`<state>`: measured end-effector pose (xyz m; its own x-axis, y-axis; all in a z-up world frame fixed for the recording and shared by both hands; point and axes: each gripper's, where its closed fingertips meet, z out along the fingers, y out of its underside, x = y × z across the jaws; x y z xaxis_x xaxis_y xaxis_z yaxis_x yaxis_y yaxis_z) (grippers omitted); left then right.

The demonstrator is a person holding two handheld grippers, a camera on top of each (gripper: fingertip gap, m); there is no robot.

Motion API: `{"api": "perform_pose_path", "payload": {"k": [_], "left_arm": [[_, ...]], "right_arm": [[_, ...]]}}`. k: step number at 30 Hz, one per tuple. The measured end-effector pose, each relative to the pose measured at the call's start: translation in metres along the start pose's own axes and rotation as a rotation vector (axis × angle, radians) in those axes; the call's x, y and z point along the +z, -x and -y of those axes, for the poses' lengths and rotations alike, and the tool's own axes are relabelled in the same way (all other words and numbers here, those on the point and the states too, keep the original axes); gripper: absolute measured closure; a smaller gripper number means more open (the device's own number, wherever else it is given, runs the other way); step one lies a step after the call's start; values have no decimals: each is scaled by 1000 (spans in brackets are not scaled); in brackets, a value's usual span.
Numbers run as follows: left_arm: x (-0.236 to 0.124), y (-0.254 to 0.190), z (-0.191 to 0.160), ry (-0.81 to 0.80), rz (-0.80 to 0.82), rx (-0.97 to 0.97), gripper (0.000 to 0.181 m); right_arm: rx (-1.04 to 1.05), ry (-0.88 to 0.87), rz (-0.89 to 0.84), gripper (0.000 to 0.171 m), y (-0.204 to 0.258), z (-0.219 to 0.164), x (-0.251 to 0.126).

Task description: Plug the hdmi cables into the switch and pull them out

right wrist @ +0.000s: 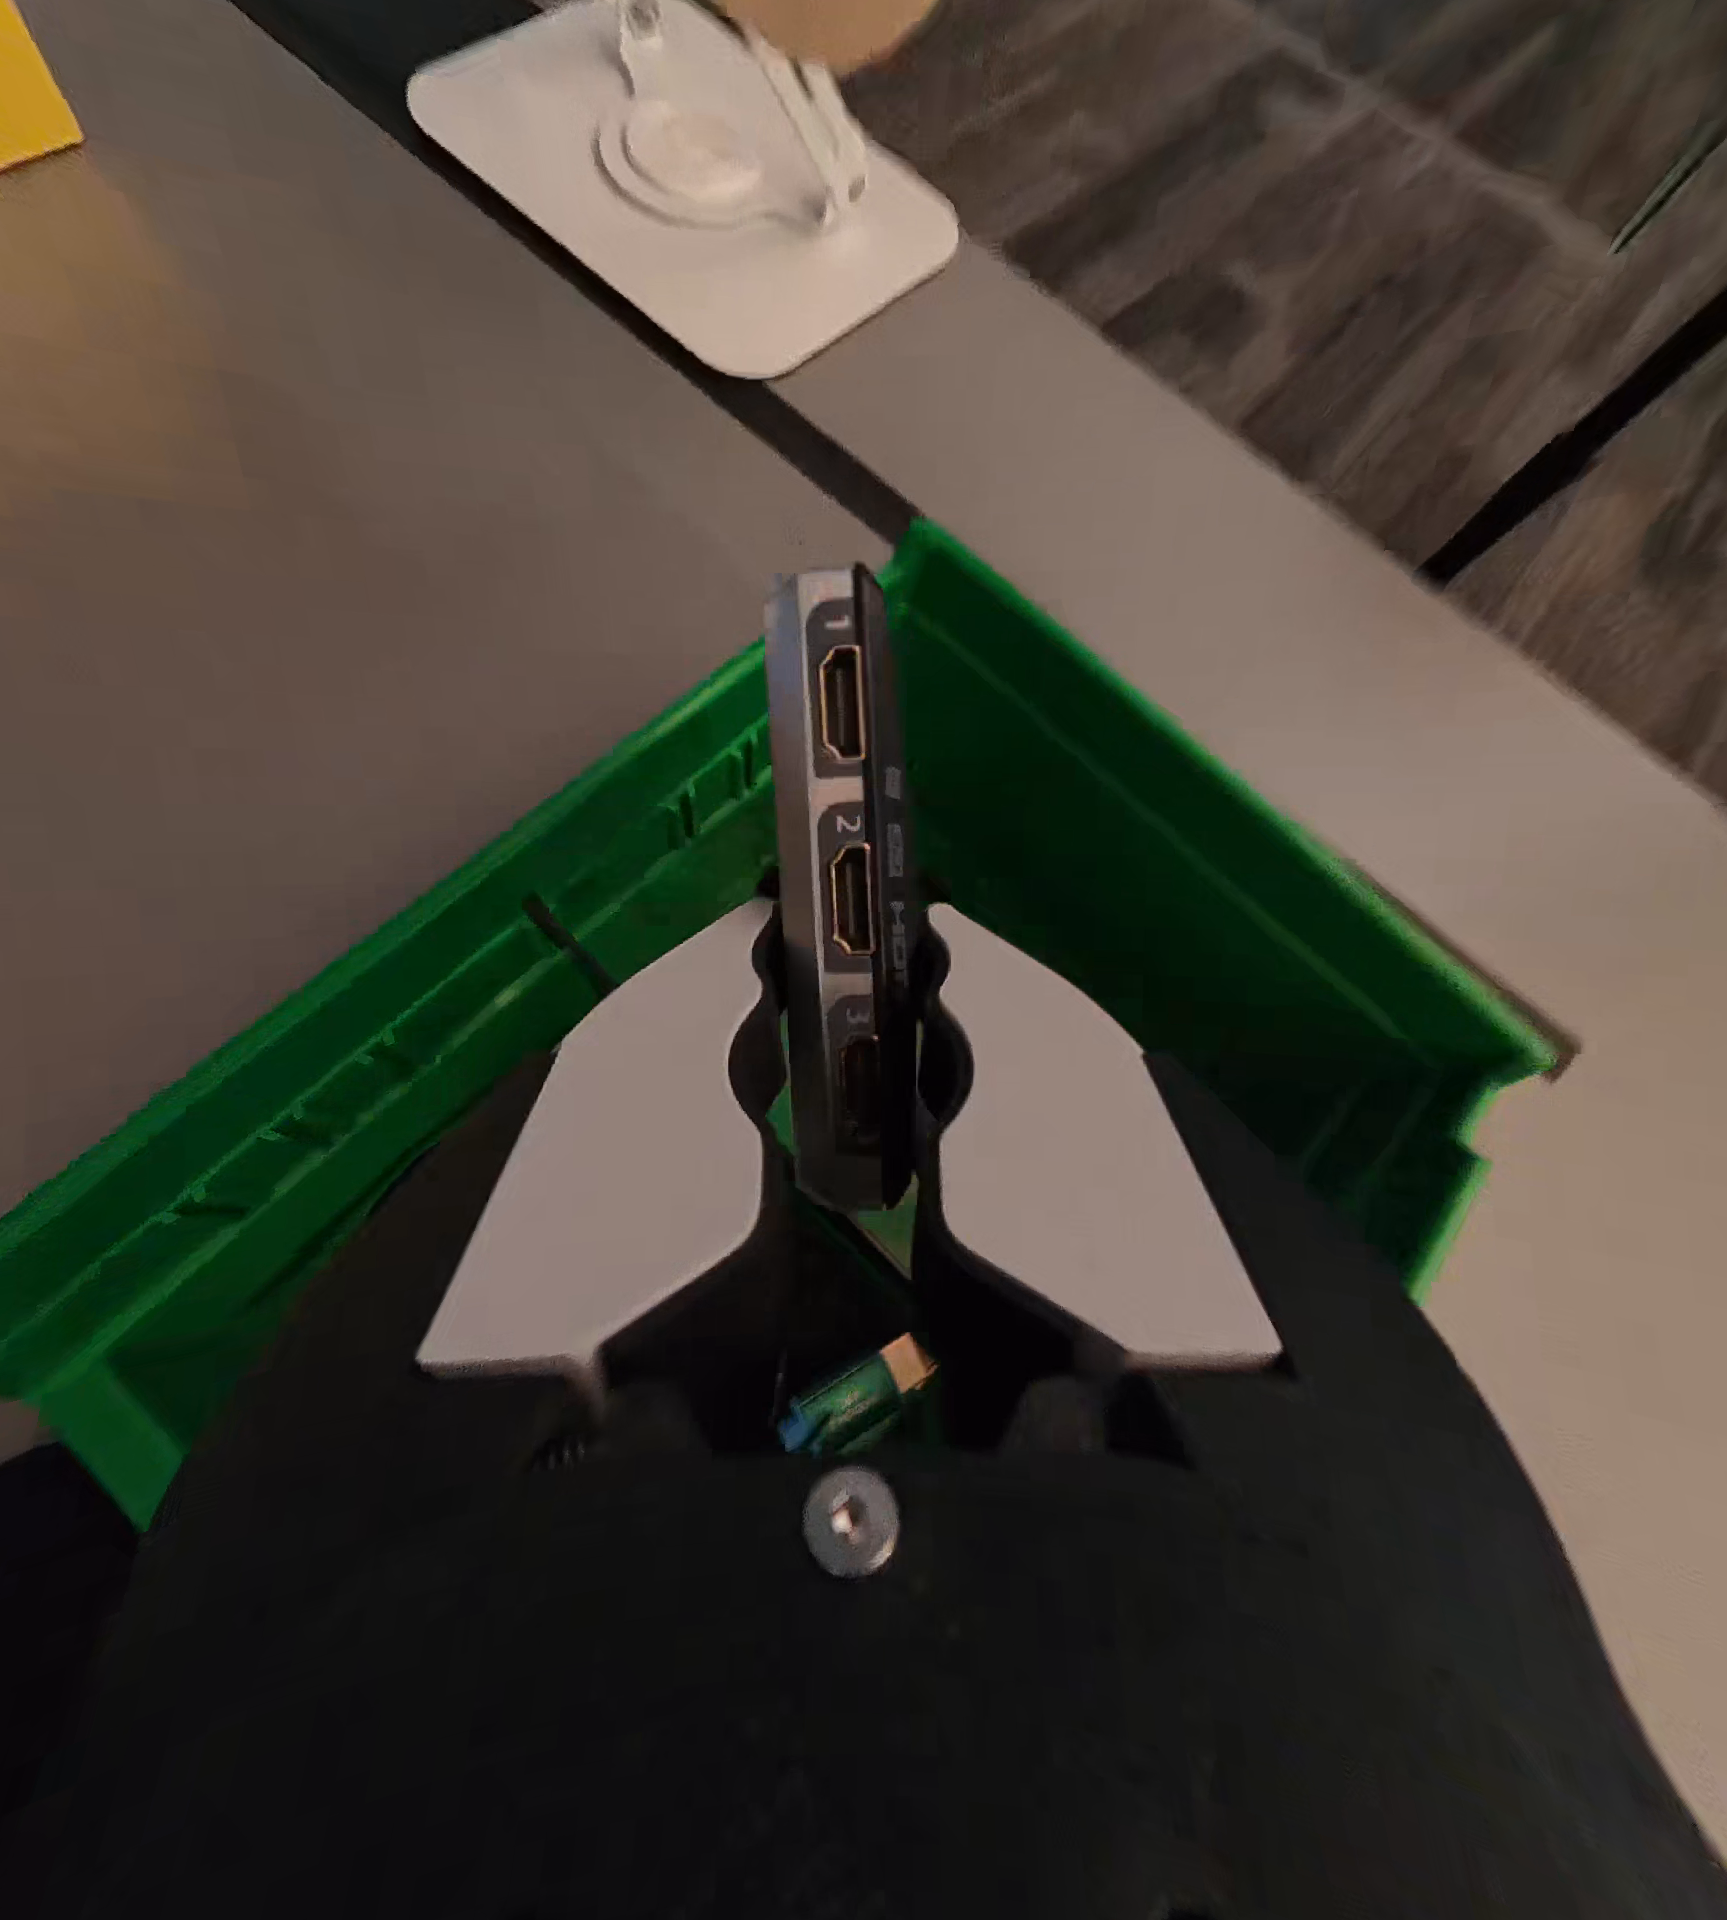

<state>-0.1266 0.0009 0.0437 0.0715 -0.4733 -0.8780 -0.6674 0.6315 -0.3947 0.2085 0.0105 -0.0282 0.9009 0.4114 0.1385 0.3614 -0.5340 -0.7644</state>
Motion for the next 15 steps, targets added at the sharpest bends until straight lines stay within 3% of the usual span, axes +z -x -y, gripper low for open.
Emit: {"api": "perform_pose_path", "payload": {"k": [4, 8, 12, 15], "left_arm": [[1, -3, 0, 3, -10, -3, 165], [4, -6, -2, 15, -22, 0, 165], [5, -8, -3, 21, -29, 1, 165], [5, -7, -4, 25, -29, 0, 165]], "right_arm": [[141, 182, 67, 147, -4, -41, 26], [247, 121, 87, 145, -12, -44, 27], [285, 110, -29, 126, -40, -56, 23], [334, 38, -70, 125, -51, -48, 15]]}}
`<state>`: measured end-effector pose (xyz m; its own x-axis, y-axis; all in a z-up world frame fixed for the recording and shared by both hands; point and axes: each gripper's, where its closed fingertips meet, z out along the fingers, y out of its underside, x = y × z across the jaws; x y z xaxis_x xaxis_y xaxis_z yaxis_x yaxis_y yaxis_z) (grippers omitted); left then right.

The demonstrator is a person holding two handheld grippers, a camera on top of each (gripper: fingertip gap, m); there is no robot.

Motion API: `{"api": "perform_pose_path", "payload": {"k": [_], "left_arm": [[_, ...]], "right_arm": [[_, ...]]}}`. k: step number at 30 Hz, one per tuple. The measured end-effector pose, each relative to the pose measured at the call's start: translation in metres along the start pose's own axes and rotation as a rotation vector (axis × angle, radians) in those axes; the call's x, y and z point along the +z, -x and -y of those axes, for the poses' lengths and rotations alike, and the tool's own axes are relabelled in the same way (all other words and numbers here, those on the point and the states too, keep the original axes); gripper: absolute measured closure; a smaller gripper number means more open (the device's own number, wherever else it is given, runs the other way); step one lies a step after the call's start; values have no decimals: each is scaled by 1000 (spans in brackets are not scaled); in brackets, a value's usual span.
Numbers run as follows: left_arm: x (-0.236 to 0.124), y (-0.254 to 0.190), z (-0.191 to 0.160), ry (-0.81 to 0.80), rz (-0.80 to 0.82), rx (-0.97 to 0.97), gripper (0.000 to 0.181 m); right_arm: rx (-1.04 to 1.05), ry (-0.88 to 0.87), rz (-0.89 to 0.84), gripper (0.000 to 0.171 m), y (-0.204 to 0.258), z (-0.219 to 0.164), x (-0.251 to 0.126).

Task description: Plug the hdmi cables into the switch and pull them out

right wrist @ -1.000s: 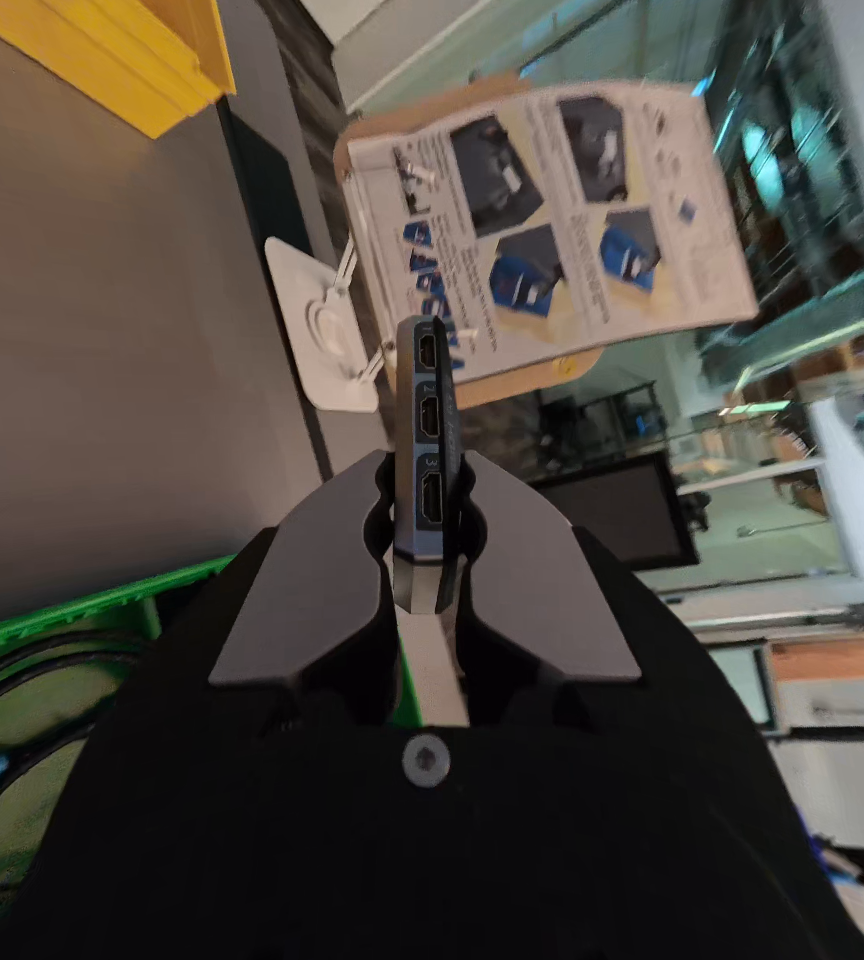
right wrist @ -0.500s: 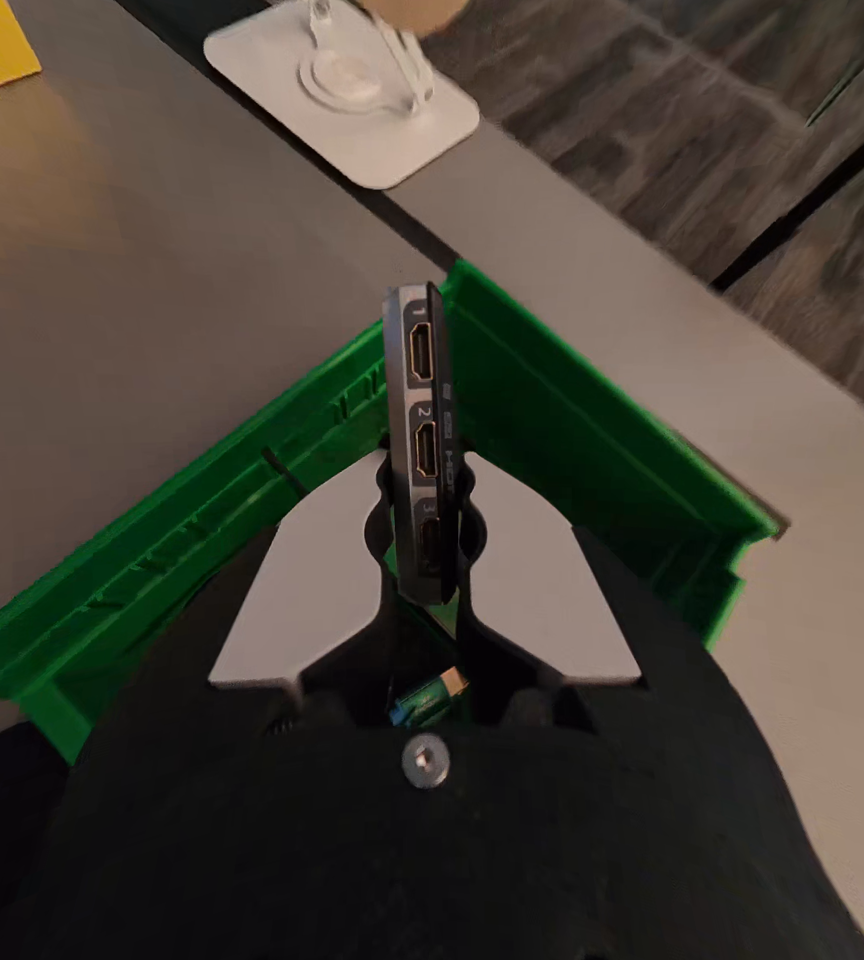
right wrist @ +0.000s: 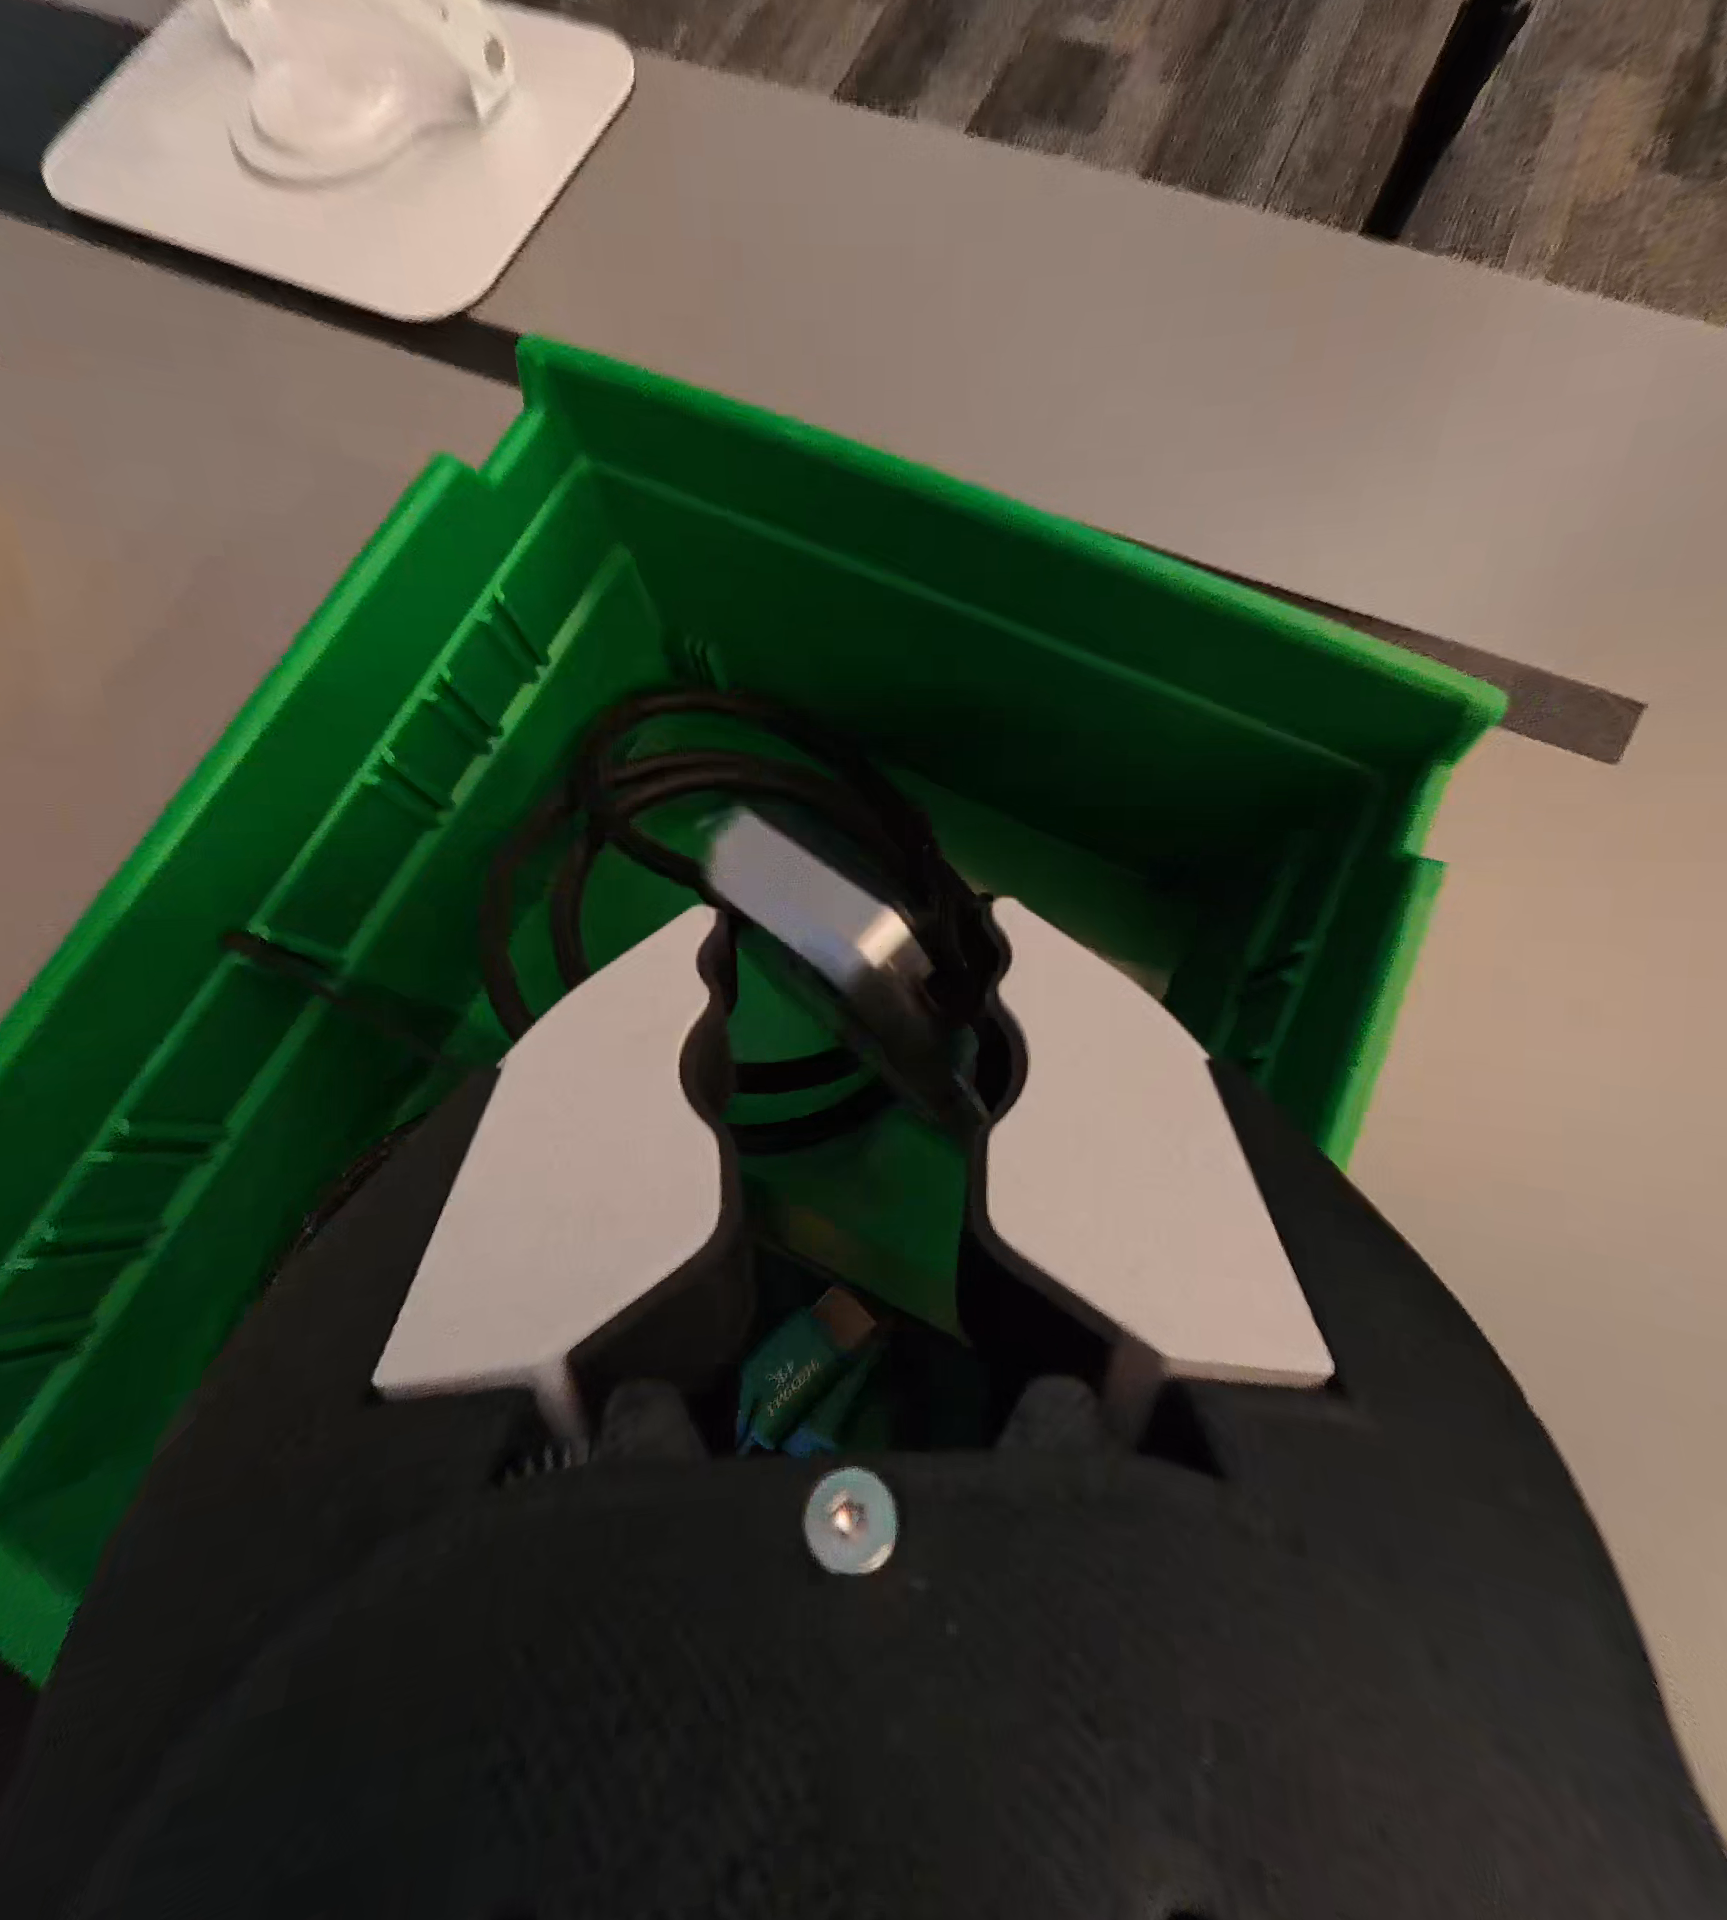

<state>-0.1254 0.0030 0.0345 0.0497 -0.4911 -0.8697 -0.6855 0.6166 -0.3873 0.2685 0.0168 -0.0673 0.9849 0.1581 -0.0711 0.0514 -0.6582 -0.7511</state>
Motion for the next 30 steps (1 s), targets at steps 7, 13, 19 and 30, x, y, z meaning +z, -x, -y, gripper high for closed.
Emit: {"api": "perform_pose_path", "payload": {"k": [7, 13, 19, 30], "left_arm": [[-6, 11, -9, 27, 26, -14, 165], [-46, 49, -76, 248, 40, -158, 166], [-112, 38, -208, 688, -86, -457, 163], [-41, 53, -255, 493, 33, -402, 147]], "right_arm": [[21, -73, -78, 142, -8, 16, -20], [-120, -164, -128, 142, 9, 45, -45], [-291, -310, -105, 142, 68, 89, -77], [-495, -166, -90, 138, 111, 82, -47]]}}
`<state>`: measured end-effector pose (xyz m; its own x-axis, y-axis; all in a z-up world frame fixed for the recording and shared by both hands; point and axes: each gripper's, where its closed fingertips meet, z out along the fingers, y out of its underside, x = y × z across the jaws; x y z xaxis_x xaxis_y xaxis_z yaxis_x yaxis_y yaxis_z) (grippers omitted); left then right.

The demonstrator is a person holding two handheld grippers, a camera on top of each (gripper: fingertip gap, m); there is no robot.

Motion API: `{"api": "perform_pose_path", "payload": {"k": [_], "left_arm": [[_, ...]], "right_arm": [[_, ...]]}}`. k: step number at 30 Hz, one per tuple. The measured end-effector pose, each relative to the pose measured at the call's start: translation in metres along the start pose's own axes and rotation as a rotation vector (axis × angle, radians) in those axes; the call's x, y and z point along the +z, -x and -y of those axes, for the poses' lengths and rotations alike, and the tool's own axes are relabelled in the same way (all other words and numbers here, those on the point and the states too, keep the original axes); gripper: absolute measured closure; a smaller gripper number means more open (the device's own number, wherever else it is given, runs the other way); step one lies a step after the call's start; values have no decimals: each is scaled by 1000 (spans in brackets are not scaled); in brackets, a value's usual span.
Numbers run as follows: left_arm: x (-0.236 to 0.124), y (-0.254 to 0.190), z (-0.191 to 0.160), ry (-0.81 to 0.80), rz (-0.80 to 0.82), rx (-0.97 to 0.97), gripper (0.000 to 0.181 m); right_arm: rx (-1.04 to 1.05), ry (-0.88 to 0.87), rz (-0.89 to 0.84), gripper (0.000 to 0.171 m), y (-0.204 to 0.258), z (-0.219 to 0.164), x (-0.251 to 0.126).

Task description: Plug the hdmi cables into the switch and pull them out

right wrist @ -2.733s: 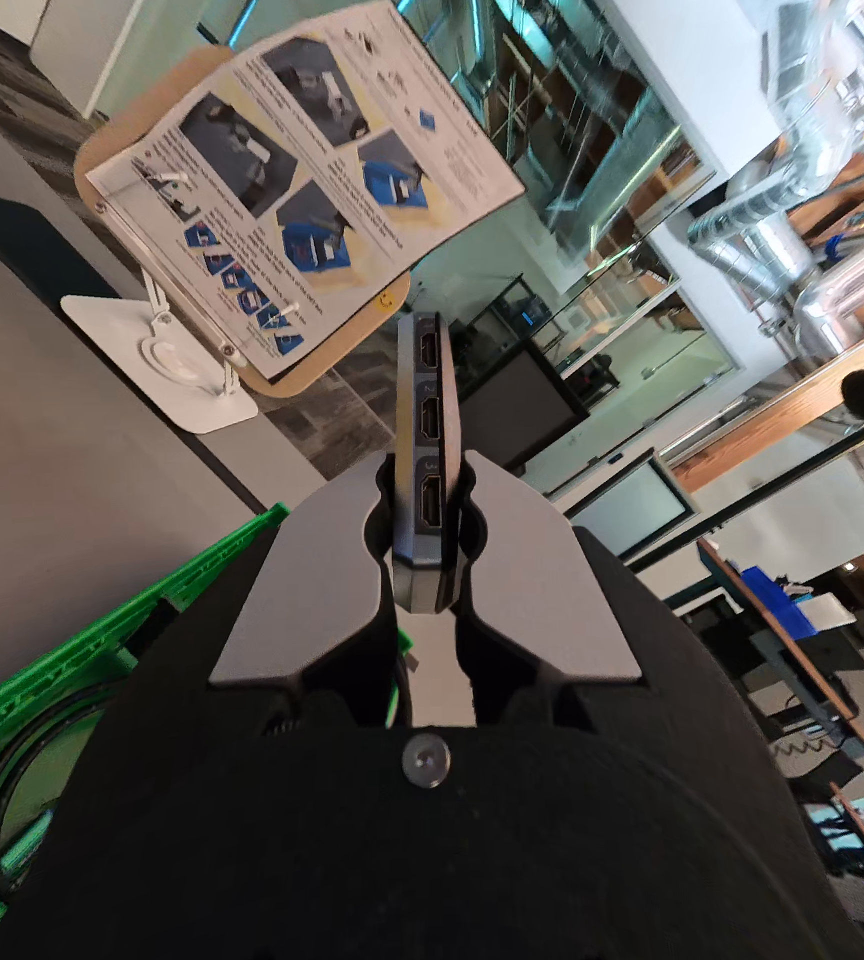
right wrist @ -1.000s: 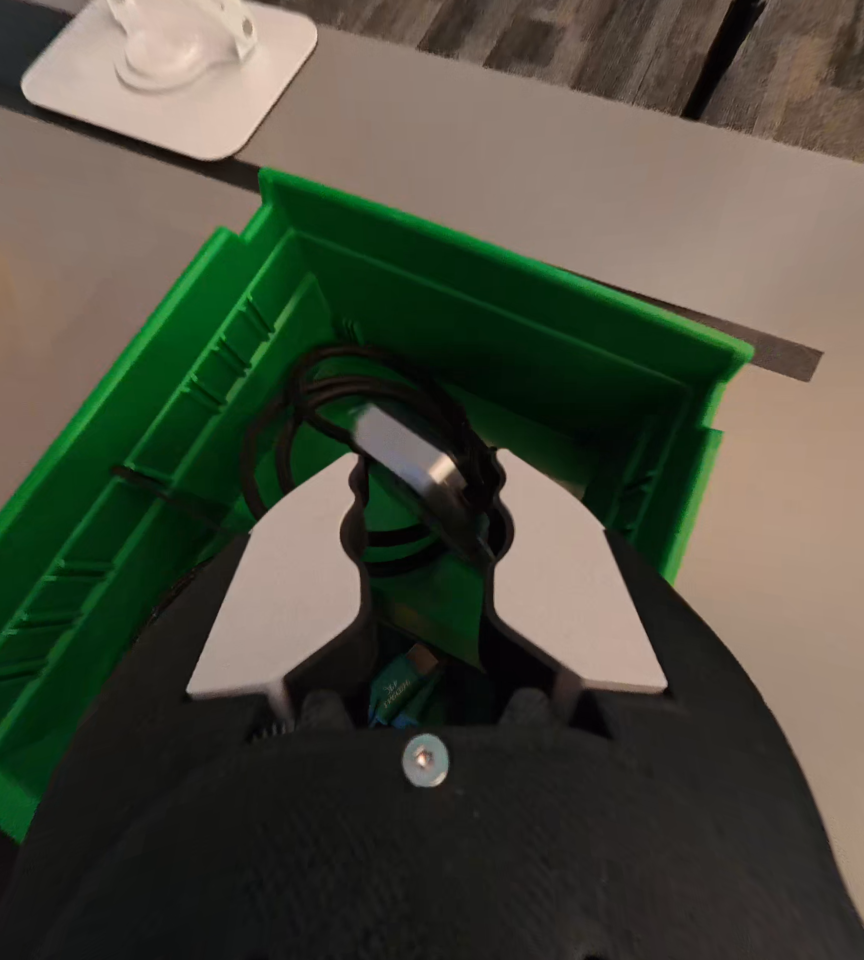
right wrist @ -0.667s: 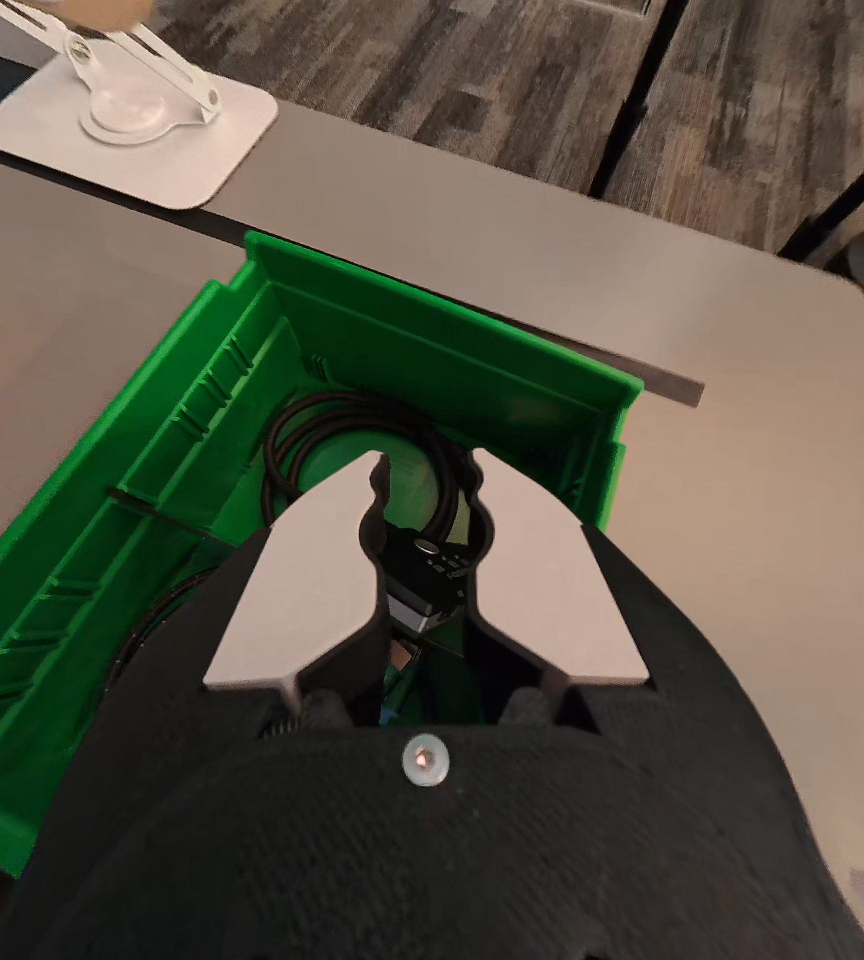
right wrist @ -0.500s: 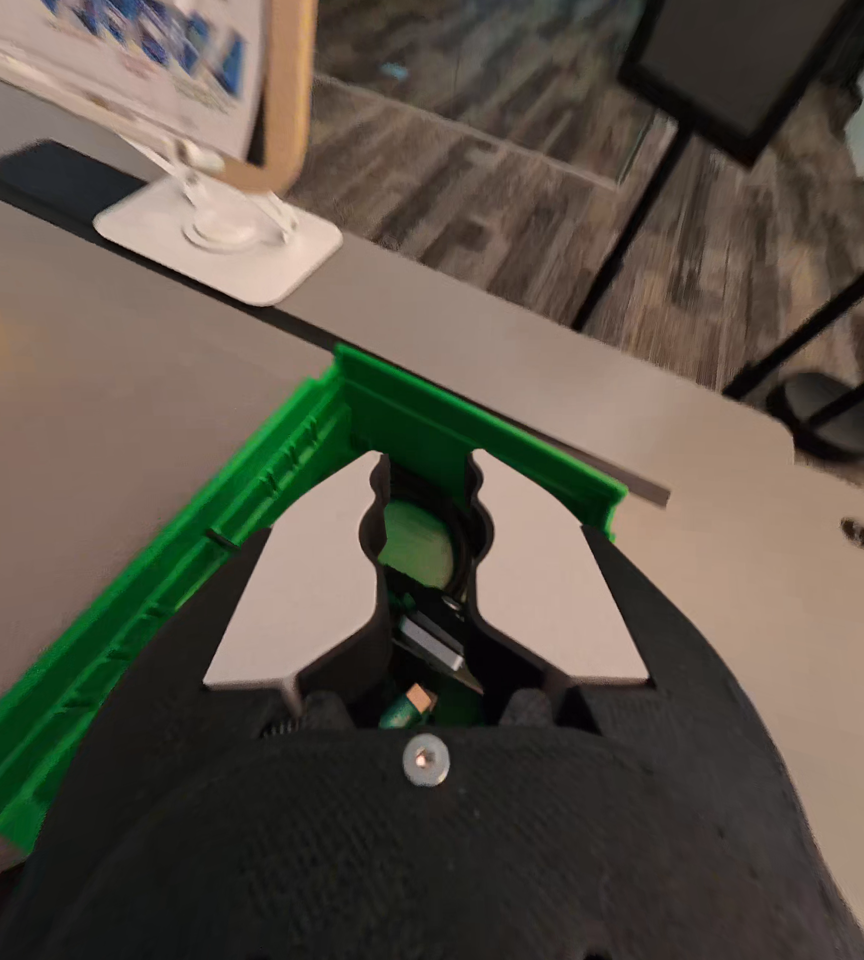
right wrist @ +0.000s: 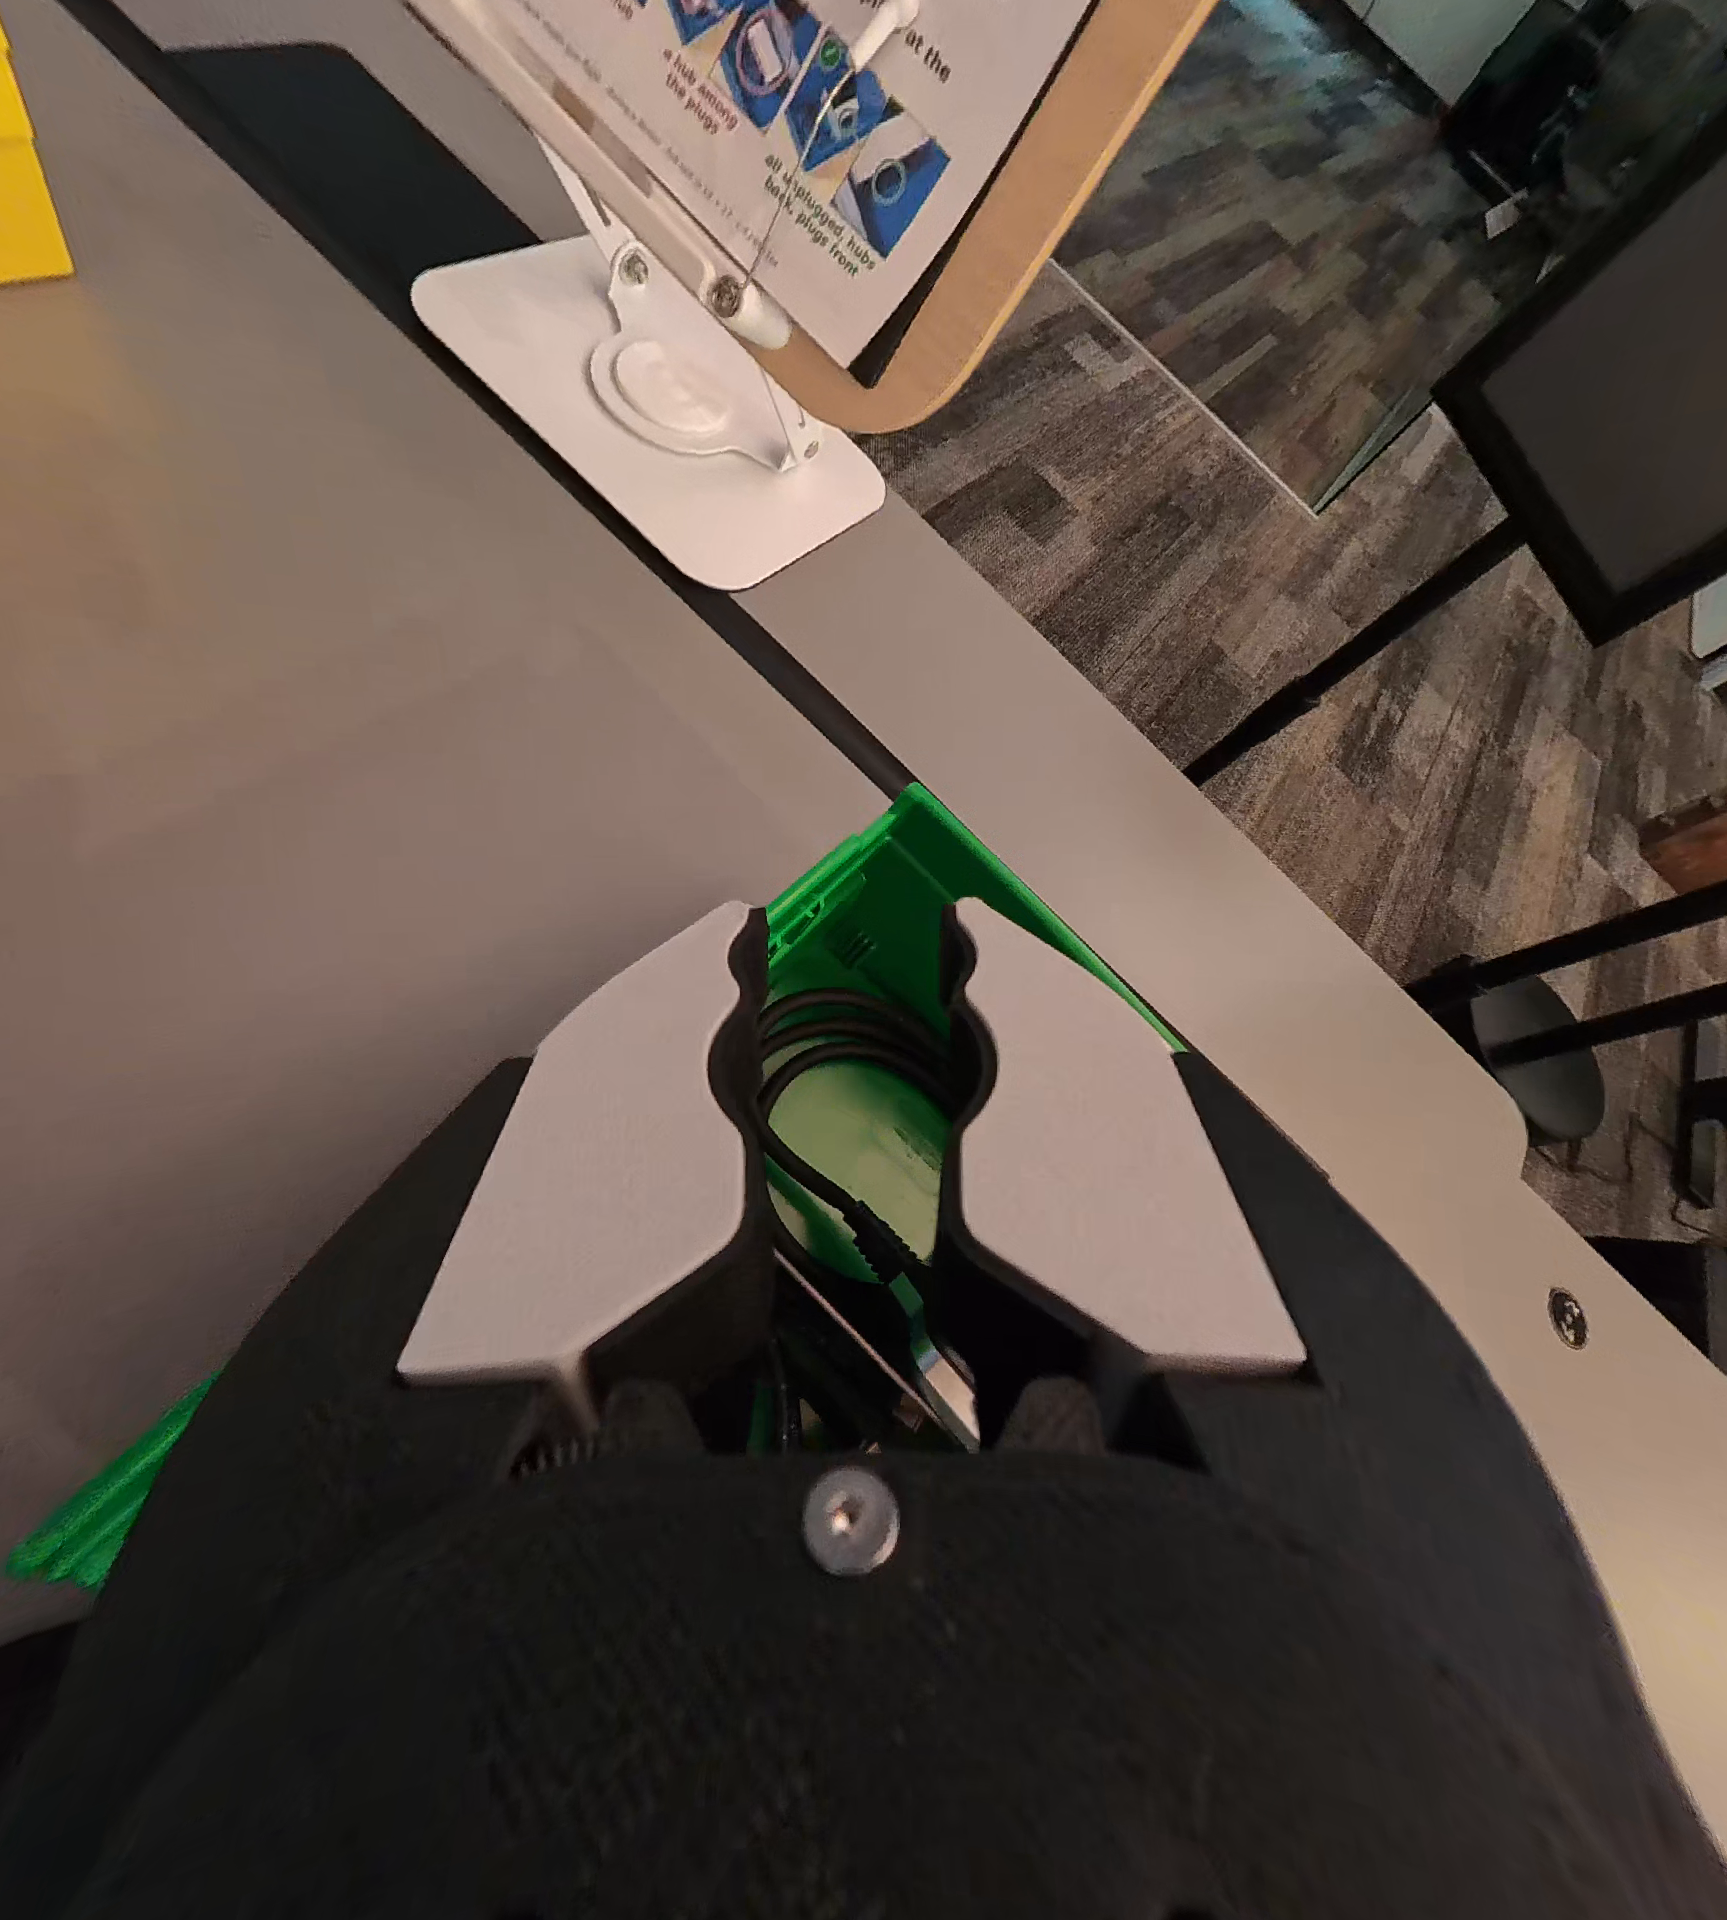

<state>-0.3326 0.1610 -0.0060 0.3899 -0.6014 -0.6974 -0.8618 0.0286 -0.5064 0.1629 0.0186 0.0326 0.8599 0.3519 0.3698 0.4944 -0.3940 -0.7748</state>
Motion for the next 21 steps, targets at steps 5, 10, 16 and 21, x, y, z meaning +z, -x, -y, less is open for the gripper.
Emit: {"api": "perform_pose_path", "payload": {"k": [5, 10, 16, 21], "left_arm": [[43, -18, -9, 82, -25, 71, 143], [63, -16, -1, 51, 84, 156, 172], [45, 4, 5, 24, 161, 123, 176], [-7, 48, 29, -107, 338, -22, 177]], "right_arm": [[-9, 16, 6, 138, 2, -2, 5], [2, 23, 5, 138, -1, -6, 7], [-1, 14, 1, 139, -1, -5, 7], [-21, -13, -8, 139, 2, 4, 7]]}}
